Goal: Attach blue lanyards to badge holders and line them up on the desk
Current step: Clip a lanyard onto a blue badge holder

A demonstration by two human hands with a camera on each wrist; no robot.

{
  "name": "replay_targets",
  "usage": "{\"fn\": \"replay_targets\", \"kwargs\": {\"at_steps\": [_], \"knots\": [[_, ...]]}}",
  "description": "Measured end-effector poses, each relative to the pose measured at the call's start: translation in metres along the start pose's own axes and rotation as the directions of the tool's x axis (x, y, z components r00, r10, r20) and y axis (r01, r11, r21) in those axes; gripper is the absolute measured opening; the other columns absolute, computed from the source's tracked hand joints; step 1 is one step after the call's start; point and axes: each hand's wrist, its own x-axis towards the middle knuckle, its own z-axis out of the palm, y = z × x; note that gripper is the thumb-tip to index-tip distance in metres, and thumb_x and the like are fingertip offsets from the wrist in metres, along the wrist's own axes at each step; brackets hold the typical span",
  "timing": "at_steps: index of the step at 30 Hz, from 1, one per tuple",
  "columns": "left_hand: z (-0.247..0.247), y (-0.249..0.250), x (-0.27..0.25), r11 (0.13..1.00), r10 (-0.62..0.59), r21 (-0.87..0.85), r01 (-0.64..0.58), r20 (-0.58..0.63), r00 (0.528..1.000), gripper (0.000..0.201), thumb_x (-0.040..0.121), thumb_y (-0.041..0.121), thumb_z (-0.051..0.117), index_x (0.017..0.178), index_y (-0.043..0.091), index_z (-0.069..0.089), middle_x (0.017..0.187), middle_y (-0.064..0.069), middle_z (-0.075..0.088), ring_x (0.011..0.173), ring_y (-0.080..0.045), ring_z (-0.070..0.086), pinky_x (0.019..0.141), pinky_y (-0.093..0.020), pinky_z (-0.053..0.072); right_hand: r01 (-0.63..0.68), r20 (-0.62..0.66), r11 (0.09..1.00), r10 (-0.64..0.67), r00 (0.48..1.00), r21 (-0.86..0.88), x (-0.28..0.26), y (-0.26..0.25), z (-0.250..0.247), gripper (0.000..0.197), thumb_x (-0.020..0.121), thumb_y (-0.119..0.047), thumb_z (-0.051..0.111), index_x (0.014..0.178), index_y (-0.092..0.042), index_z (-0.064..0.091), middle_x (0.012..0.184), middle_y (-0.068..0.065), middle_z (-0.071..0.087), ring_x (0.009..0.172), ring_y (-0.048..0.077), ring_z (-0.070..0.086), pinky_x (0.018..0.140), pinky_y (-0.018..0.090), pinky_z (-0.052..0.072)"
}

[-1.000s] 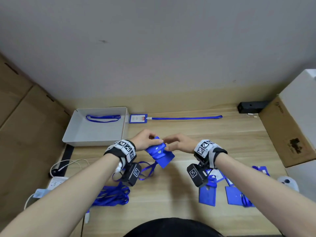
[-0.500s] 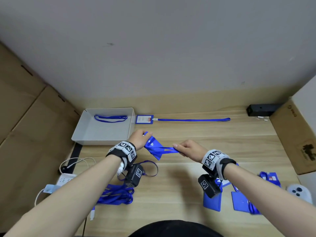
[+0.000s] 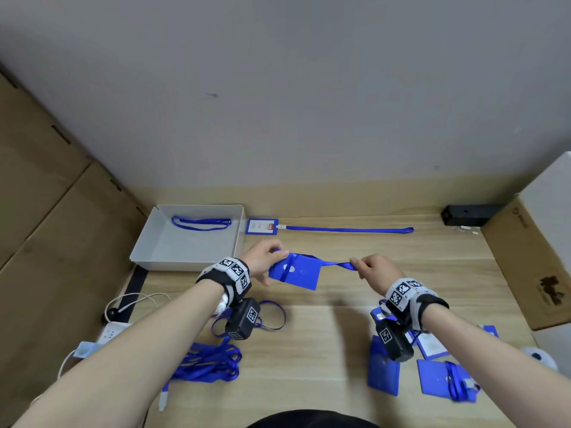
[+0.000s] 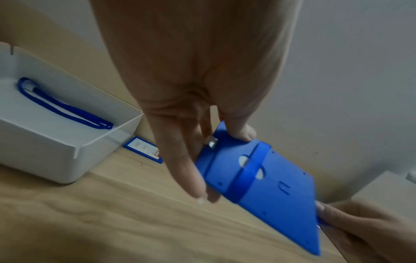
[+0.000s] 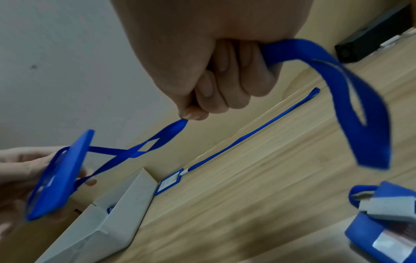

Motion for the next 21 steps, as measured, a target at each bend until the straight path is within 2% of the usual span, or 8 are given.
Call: {"fn": "replay_targets", "kwargs": {"at_steps": [3, 6, 10, 12, 15, 18, 21], "knots": [[0.002, -0.002, -0.002, 1.000, 0.022, 0.016, -0.024, 0.102, 0.995, 0.017, 0.100, 0.028, 0.053, 0.095, 0.011, 0.054, 0.089, -0.011, 0.054, 0.070, -0.022, 0.062, 0.045, -0.033, 0.055, -0.031, -0.047, 0.999, 0.030, 0.998, -0.019, 0.001, 0.005, -0.006, 0.053, 0.099, -0.050, 0.043, 0.059, -0.020, 0.060, 0.054, -0.002, 0.056, 0.055, 0.018, 0.054, 0.052, 0.030, 0.034], [0.005, -0.004, -0.005, 0.999, 0.042, 0.001, -0.043, 0.197, 0.980, 0.007, 0.095, 0.013, 0.061, 0.094, 0.011, 0.054, 0.091, -0.011, 0.058, 0.071, -0.021, 0.061, 0.043, -0.027, 0.052, -0.036, -0.091, 0.999, 0.034, 0.995, -0.018, 0.002, 0.007, -0.009, 0.050, 0.100, -0.048, 0.042, 0.061, -0.022, 0.061, 0.054, -0.003, 0.055, 0.057, 0.019, 0.054, 0.053, 0.031, 0.032], [0.005, -0.006, -0.007, 0.991, 0.051, 0.108, -0.079, 0.237, 0.970, 0.019, 0.088, 0.001, 0.066, 0.089, 0.017, 0.055, 0.097, -0.009, 0.061, 0.074, -0.026, 0.056, 0.050, -0.026, 0.050, -0.013, -0.124, 1.000, 0.014, 0.992, 0.007, 0.001, 0.007, -0.008, 0.047, 0.101, -0.042, 0.043, 0.064, -0.023, 0.061, 0.055, -0.003, 0.052, 0.060, 0.022, 0.053, 0.056, 0.033, 0.033], [0.003, -0.008, -0.007, 0.982, 0.067, 0.153, -0.110, 0.258, 0.964, 0.025, 0.085, -0.003, 0.067, 0.091, 0.018, 0.054, 0.097, -0.012, 0.063, 0.074, -0.023, 0.056, 0.059, -0.029, 0.049, -0.008, -0.129, 1.000, 0.010, 0.992, 0.017, -0.001, 0.007, -0.008, 0.046, 0.102, -0.042, 0.043, 0.064, -0.023, 0.061, 0.054, -0.004, 0.051, 0.059, 0.021, 0.051, 0.058, 0.033, 0.033], [0.002, -0.009, -0.008, 0.987, 0.063, 0.130, -0.099, 0.262, 0.963, 0.040, 0.081, -0.009, 0.067, 0.106, 0.021, 0.057, 0.098, -0.014, 0.068, 0.073, -0.018, 0.062, 0.075, -0.033, 0.053, -0.011, -0.142, 0.999, 0.016, 0.990, 0.035, -0.002, 0.007, -0.006, 0.045, 0.102, -0.043, 0.042, 0.066, -0.023, 0.061, 0.056, -0.003, 0.053, 0.057, 0.017, 0.050, 0.056, 0.033, 0.033], [0.002, -0.010, -0.009, 0.993, 0.033, 0.097, -0.059, 0.247, 0.969, 0.059, 0.080, -0.009, 0.070, 0.129, 0.021, 0.055, 0.088, -0.003, 0.069, 0.063, -0.008, 0.062, 0.073, -0.024, 0.052, -0.005, -0.156, 0.997, 0.016, 0.988, 0.072, 0.000, 0.011, -0.004, 0.043, 0.102, -0.043, 0.041, 0.070, -0.022, 0.061, 0.060, -0.001, 0.056, 0.061, 0.023, 0.054, 0.059, 0.035, 0.039], [0.001, -0.014, -0.008, 0.994, -0.021, 0.110, -0.004, 0.226, 0.974, 0.060, 0.080, -0.005, 0.073, 0.134, 0.015, 0.054, 0.097, -0.002, 0.072, 0.077, -0.010, 0.068, 0.088, -0.029, 0.053, 0.013, -0.181, 0.994, 0.006, 0.983, 0.104, 0.002, 0.013, -0.003, 0.040, 0.102, -0.042, 0.040, 0.074, -0.020, 0.058, 0.067, 0.004, 0.063, 0.067, 0.029, 0.059, 0.066, 0.041, 0.048]]}}
